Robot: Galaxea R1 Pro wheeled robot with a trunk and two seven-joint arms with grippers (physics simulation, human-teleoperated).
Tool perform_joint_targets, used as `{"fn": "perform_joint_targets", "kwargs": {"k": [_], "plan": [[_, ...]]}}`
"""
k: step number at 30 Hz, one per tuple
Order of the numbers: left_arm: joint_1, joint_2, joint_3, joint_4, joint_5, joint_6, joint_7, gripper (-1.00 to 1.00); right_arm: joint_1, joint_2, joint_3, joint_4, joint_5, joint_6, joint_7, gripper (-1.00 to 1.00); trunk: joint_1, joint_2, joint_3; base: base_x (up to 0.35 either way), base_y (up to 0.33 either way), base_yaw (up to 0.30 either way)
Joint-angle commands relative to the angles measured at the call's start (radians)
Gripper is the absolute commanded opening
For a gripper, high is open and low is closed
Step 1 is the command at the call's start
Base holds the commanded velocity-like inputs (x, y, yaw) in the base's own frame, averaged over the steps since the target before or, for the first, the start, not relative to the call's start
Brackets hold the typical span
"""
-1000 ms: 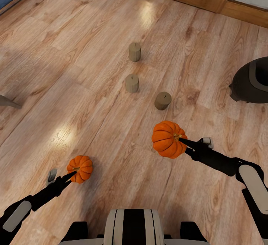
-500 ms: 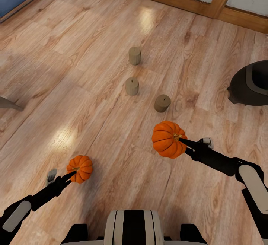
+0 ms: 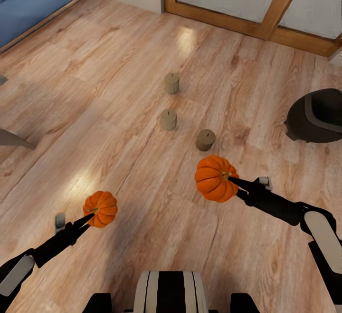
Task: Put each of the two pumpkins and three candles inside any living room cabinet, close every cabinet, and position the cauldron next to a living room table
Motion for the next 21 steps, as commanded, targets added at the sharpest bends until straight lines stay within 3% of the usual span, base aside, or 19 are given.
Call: {"fn": "perform_joint_targets", "kwargs": {"k": [1, 6, 11, 21], "plan": [[-0.001, 0.001, 0.0, 0.001, 0.003, 0.007, -0.008, -1.0, -0.001, 0.0, -0.002, 0.008, 0.004, 0.003, 0.006, -1.0, -0.001, 0.0, 0.003, 0.0, 0.0, 0.0], [0.0, 0.002, 0.002, -0.005, 0.004, 0.028, -0.024, -1.0, -0.001, 0.0, -0.003, 0.037, 0.005, -0.061, 0.006, -1.0, -0.003, 0.001, 0.023, 0.0, 0.0, 0.0], [0.0, 0.002, 0.005, -0.037, 0.004, 0.095, -0.038, -1.0, 0.0, 0.001, -0.003, 0.081, 0.007, -0.081, 0.005, -1.0, -0.005, 0.002, 0.042, 0.0, 0.0, 0.0], [0.0, 0.002, 0.005, -0.047, 0.005, 0.106, -0.039, -1.0, 0.0, 0.0, -0.003, 0.128, 0.009, -0.137, 0.006, -1.0, -0.01, 0.005, 0.081, 0.0, 0.0, 0.0]]}}
